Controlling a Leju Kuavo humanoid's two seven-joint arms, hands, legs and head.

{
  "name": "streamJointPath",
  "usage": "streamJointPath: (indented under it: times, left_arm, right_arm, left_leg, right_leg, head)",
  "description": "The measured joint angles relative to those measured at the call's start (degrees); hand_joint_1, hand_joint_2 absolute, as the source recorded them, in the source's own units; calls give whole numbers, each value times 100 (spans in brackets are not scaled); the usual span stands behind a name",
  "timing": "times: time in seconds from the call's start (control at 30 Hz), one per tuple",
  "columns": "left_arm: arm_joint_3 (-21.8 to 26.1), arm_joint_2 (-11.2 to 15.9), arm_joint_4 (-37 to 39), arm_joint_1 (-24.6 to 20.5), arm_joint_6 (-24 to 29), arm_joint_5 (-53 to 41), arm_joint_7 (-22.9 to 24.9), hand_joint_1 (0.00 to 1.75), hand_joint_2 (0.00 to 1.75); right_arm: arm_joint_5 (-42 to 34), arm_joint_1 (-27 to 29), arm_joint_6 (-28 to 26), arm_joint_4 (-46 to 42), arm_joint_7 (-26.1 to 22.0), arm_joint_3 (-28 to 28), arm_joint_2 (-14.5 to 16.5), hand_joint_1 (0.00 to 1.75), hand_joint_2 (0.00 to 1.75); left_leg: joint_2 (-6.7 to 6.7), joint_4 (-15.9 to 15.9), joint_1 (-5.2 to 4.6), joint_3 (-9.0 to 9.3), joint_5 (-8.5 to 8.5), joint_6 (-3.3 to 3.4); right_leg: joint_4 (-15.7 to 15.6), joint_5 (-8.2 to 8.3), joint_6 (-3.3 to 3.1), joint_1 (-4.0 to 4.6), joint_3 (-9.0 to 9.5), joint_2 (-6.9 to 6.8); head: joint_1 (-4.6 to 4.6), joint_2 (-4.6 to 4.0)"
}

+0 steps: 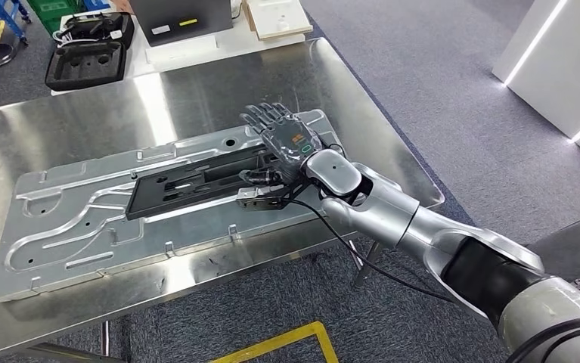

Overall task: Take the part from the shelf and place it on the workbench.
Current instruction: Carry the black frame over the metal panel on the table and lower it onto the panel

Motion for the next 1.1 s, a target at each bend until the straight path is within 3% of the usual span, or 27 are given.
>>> streamJointPath:
  times: [0.07,0.1,0.23,0.3,0.4,0.47,0.53,0.6,0.63,0.73,0.77,0.8,0.9,0.93,0.97,1.0,1.03,1.1]
  left_arm:
    - [0,-1,0,-10,-1,-2,-17,0,0]
    - [0,-2,0,-15,-2,-3,-26,0,0]
    - [0,-2,1,-9,-4,-1,-34,0,0]
    - [0,-2,2,-17,-20,5,-35,0,0]
    - [0,-2,3,-20,-50,32,-39,0,0]
    - [0,-2,6,-13,-56,38,-41,0,0]
    - [0,-3,9,-10,-56,40,-44,0,0]
    - [0,-4,11,-11,-55,45,-49,0,0]
    - [0,-4,13,-9,-55,50,-51,0,0]
    - [0,-4,29,-2,-54,86,-65,0,0]
    - [0,-4,39,1,-54,105,-73,0,0]
    - [0,-7,47,4,-54,121,-84,0,0]
    - [0,-14,58,9,-48,156,-121,0,0]
    - [0,-15,60,9,-45,166,-128,0,0]
    - [0,-15,62,11,-42,181,-133,0,0]
    - [0,-15,65,12,-39,197,-136,0,0]
    - [0,-15,68,13,-34,222,-138,0,0]
    - [0,-15,73,6,-17,266,-153,0,0]
  right_arm:
    - [4,-18,-1,-159,0,0,22,0,0]
    - [4,-28,-2,-225,1,0,32,0,0]
    - [16,-28,-43,-417,-5,0,50,0,0]
    - [28,-33,-85,-501,-22,0,50,0,0]
    - [60,-28,-116,-621,-36,6,53,0,0]
    - [90,-17,-135,-700,-37,30,56,0,0]
    - [117,-14,-176,-786,-36,71,67,0,0]
    - [170,0,-237,-893,-30,97,94,0,0]
    - [217,11,-275,-953,-21,99,108,0,0]
    - [414,46,-428,-1145,43,149,149,0,0]
    - [490,64,-486,-1208,78,187,157,0,0]
    - [565,93,-551,-1273,124,222,161,0,0]
    - [757,217,-766,-1457,261,255,162,0,0]
    - [824,272,-848,-1515,303,252,155,0,0]
    - [899,340,-944,-1581,349,242,139,0,0]
    - [978,421,-1048,-1648,393,223,118,0,0]
    - [1064,513,-1165,-1724,438,191,92,0,0]
    - [1258,719,-1460,-1920,552,54,36,0,0]
  left_leg:
    - [-10,-806,-37,451,299,63]
    - [-15,-1057,-66,584,379,87]
    - [-1,-1296,-107,638,553,174]
    - [23,-1433,-79,612,701,232]
    - [33,-1438,-77,431,837,273]
    - [33,-1387,-77,268,916,268]
    - [32,-1304,-67,89,992,244]
    - [27,-1218,-65,-59,1058,190]
    - [24,-1188,-69,-96,1089,158]
    - [10,-1173,-69,-130,1195,83]
    - [6,-1131,-59,-170,1133,53]
    - [4,-1000,-44,-232,956,17]
    - [7,-38,7,-483,88,-83]
    - [6,276,16,-505,-55,-88]
    - [5,452,14,-448,-58,-73]
    - [3,440,5,-297,46,-44]
    - [0,230,-15,-39,178,-4]
    - [-4,-598,-84,695,220,98]
  right_leg:
    - [-12,28,28,-6,-3,2]
    - [-23,51,58,-16,-8,3]
    - [-67,100,194,-46,-30,4]
    - [189,-193,211,-26,-123,2]
    - [1133,-848,229,2,-389,2]
    - [1332,-872,251,0,-332,0]
    - [774,-616,268,-17,104,-7]
    - [119,-517,242,-3,518,-10]
    - [-30,-532,215,8,587,-7]
    - [-72,-432,91,24,519,-2]
    - [-80,-374,46,22,478,-6]
    - [-93,-310,4,13,423,-10]
    - [-103,-109,-47,15,200,-14]
    - [-102,-45,-48,22,113,-16]
    - [-100,20,-44,28,23,-16]
    - [-100,85,-42,33,-64,-15]
    - [-99,149,-37,35,-143,-13]
    - [-109,260,-14,26,-237,-6]
  head:
    - [0,-1]
    - [-1,-1]
    - [1,-1]
    - [3,-1]
    - [4,-1]
    - [4,-1]
    - [4,-1]
    - [5,1]
    - [6,0]
    - [9,-1]
    - [8,-1]
    - [8,-1]
    - [4,-1]
    - [3,0]
    - [3,0]
    - [3,0]
    - [3,1]
    - [4,0]
